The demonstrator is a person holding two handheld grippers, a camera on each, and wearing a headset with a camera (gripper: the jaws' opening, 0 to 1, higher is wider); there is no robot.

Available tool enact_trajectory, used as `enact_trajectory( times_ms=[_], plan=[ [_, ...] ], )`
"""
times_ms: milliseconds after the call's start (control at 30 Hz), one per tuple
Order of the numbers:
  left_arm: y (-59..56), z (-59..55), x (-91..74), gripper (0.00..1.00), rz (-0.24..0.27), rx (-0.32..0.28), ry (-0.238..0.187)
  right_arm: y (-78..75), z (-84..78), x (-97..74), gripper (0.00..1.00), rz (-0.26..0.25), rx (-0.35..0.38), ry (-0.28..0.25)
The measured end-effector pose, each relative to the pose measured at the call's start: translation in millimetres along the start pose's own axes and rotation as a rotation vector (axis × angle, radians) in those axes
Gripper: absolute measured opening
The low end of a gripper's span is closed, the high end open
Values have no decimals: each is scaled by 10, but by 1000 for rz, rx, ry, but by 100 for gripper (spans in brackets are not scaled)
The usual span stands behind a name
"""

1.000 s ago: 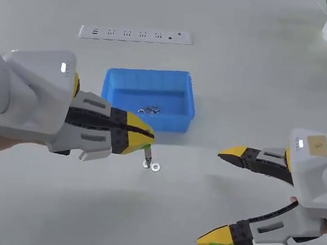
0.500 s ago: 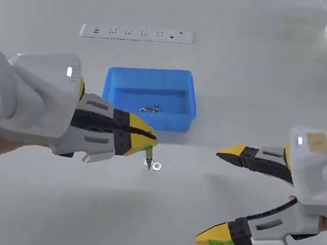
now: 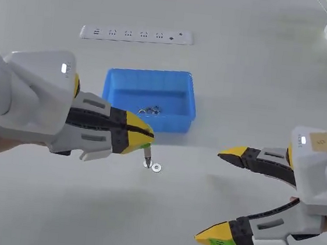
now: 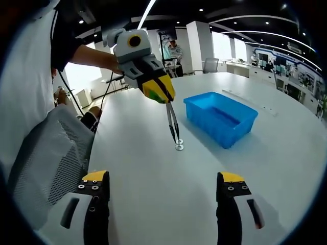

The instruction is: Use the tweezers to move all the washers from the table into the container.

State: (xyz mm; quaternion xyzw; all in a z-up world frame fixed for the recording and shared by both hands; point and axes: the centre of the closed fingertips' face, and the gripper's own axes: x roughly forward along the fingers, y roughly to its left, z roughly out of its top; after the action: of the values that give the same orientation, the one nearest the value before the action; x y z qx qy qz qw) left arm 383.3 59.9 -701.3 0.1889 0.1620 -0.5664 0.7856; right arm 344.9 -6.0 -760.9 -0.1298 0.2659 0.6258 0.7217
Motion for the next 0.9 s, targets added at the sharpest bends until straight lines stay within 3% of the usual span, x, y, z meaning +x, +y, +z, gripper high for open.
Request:
enact_trajectory(
  times_ms=[267, 567, 900],
  plan=[
    [4, 1, 21, 5, -12, -24, 2, 3, 4, -5, 86, -4, 13, -5],
    [15, -17, -3, 5, -16, -55, 13, -30, 126, 56, 86, 4, -8, -22],
    [-10, -29, -1, 5, -28, -57, 17, -1, 67, 40, 85, 8, 1, -13]
  ],
)
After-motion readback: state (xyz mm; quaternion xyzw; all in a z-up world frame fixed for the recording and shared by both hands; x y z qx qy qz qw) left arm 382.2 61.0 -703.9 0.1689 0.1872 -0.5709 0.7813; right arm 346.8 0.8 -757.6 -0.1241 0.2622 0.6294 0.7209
